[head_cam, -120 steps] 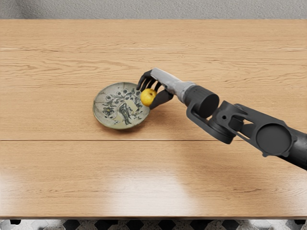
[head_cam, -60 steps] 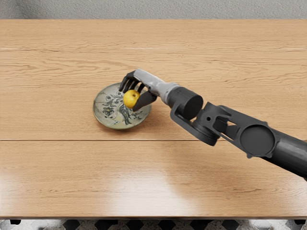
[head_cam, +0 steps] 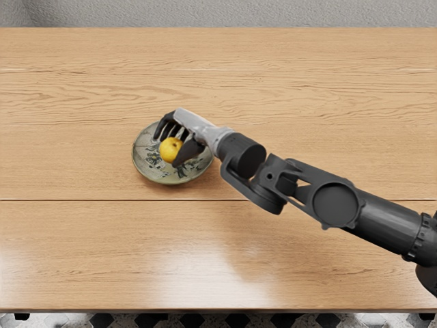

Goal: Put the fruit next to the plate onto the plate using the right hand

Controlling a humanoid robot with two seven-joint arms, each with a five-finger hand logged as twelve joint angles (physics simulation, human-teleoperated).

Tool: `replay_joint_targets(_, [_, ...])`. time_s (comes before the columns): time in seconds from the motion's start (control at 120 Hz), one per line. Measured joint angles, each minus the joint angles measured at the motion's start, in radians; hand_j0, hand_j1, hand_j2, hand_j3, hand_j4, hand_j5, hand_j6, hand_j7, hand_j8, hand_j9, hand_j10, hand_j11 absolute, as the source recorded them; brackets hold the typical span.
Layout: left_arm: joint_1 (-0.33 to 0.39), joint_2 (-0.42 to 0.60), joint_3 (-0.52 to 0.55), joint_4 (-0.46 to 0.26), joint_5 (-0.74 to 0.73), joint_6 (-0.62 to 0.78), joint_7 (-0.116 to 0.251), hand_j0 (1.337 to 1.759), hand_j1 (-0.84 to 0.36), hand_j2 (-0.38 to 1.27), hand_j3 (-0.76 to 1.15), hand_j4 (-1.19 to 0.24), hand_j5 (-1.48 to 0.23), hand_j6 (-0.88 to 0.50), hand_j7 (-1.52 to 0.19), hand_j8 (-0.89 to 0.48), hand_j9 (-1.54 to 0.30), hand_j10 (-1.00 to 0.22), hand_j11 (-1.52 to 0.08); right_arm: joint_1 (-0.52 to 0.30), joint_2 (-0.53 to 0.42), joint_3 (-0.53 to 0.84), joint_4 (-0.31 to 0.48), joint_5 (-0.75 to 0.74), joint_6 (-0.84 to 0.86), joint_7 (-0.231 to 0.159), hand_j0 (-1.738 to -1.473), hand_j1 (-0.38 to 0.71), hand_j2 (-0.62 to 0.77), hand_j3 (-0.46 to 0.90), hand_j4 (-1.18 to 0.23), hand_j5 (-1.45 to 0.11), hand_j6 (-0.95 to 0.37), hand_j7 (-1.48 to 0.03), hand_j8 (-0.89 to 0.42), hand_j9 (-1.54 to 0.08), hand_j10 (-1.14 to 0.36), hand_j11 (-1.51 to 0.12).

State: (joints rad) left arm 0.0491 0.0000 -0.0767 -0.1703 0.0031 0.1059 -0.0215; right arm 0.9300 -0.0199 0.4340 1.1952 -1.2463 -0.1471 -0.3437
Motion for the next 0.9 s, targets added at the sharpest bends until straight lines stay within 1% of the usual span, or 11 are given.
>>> replay_joint_targets(0.167, [0.000,0.000,0.000,0.000,0.000,0.000,0.000,1.658,0.35,0.00,0.00,0.00,0.00,0.00,0.00,0.00,0.00,0.00,0.00,0.001,0.016,-0.005,-0.025,-0.001,0.000,0.000,-1.658,0.27,0.31,0.00,-0.61,-0.81,-0.55,-0.80,-0.45,-0.80,-0.62,-0.80])
replay_joint_targets(0.258, [0.000,0.000,0.000,0.000,0.000,0.000,0.000,1.658,0.35,0.00,0.00,0.00,0.00,0.00,0.00,0.00,0.00,0.00,0.00,0.001,0.018,-0.005,-0.028,-0.002,-0.001,0.000,-1.658,0.25,0.21,0.00,-0.57,-0.75,-0.53,-0.74,-0.45,-0.74,-0.57,-0.74])
replay_joint_targets(0.333, [0.000,0.000,0.000,0.000,0.000,0.000,0.000,1.658,0.35,0.00,0.00,0.00,0.00,0.00,0.00,0.00,0.00,0.00,0.00,0.001,0.019,-0.005,-0.030,-0.002,-0.015,0.001,-1.658,0.19,0.12,0.00,-0.50,-0.65,-0.47,-0.65,-0.41,-0.65,-0.50,-0.65])
replay_joint_targets(0.425, [0.000,0.000,0.000,0.000,0.000,0.000,0.000,1.658,0.35,0.00,0.00,0.00,0.00,0.00,0.00,0.00,0.00,0.00,0.00,0.002,0.020,-0.005,-0.030,-0.002,-0.027,0.001,-1.658,0.12,0.06,0.00,-0.42,-0.55,-0.40,-0.55,-0.37,-0.55,-0.42,-0.55])
replay_joint_targets(0.65, [0.000,0.000,0.000,0.000,0.000,0.000,0.000,1.658,0.35,0.00,0.00,0.00,0.00,0.00,0.00,0.00,0.00,0.00,0.00,0.020,0.002,0.003,-0.027,0.000,-0.033,-0.006,-1.658,-0.03,-0.01,0.00,-0.28,-0.36,-0.27,-0.36,-0.26,-0.36,-0.28,-0.36])
replay_joint_targets(0.717, [-0.010,0.000,-0.001,0.000,0.000,-0.001,0.000,1.658,0.35,0.00,0.00,0.00,0.00,0.00,0.00,0.00,0.00,0.00,0.00,0.033,-0.019,0.006,-0.020,0.004,-0.027,-0.029,-1.658,-0.11,-0.01,0.00,-0.21,-0.27,-0.20,-0.27,-0.19,-0.27,-0.21,-0.27])
replay_joint_targets(0.792, [-0.017,0.000,0.000,-0.001,0.000,-0.001,0.000,1.658,0.35,0.00,0.00,0.00,0.00,0.00,0.00,0.00,0.00,0.00,0.00,0.041,-0.067,0.021,0.009,0.018,0.002,-0.054,-1.658,-0.18,-0.01,0.00,-0.15,-0.19,-0.15,-0.19,-0.14,-0.19,-0.15,-0.19])
replay_joint_targets(0.85, [-0.017,0.000,0.000,-0.001,0.000,-0.002,0.000,1.658,0.35,0.00,0.00,0.00,0.00,0.00,0.00,0.00,0.00,0.00,0.00,0.045,-0.126,0.044,0.035,0.081,0.070,-0.065,-1.658,-0.22,0.00,0.00,-0.12,-0.15,-0.12,-0.15,-0.11,-0.15,-0.12,-0.15])
replay_joint_targets(0.9, [-0.017,0.000,0.000,-0.001,-0.001,-0.002,0.000,1.658,0.35,0.00,0.00,0.00,0.00,0.00,0.00,0.00,0.00,0.00,0.00,0.047,-0.193,0.067,0.071,0.148,0.143,-0.070,-1.658,-0.24,0.00,0.00,-0.10,-0.12,-0.09,-0.12,-0.09,-0.12,-0.10,-0.12])
